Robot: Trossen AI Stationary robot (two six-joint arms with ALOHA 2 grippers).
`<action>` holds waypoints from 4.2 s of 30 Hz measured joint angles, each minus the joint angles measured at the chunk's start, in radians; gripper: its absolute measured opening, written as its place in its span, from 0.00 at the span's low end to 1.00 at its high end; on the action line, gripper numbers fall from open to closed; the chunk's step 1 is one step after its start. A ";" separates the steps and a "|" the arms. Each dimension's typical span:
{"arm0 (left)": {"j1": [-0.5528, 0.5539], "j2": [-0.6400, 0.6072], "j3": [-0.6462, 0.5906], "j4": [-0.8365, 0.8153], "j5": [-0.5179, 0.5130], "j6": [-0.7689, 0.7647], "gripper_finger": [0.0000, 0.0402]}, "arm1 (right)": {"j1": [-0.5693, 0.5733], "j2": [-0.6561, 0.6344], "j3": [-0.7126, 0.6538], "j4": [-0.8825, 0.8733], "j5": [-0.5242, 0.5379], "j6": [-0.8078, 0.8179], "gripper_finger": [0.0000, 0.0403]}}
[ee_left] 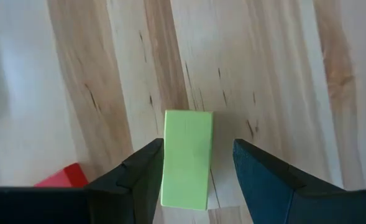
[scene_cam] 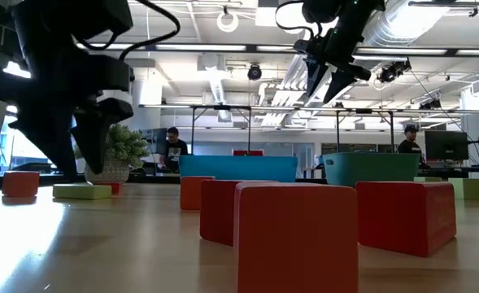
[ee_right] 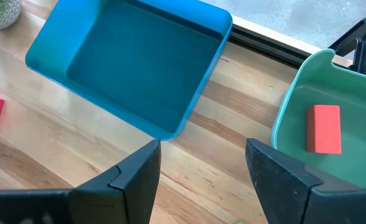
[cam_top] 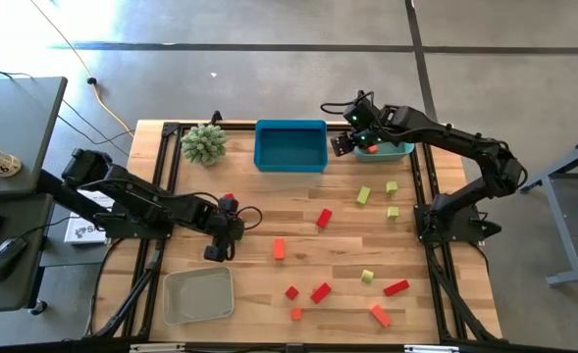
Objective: Sort & place blocks by color
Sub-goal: Put the green block into the blue bin
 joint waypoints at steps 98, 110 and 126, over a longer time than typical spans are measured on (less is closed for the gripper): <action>0.714 -0.182 0.203 0.716 0.166 0.491 0.11 | 0.049 0.000 0.000 0.230 0.223 -0.023 0.55; 0.794 0.165 0.393 0.703 0.262 0.345 0.11 | -0.015 0.000 0.000 0.233 0.168 -0.063 0.55; 0.803 0.425 0.495 0.645 0.255 0.186 0.11 | -0.017 0.000 0.000 0.232 0.148 -0.106 0.55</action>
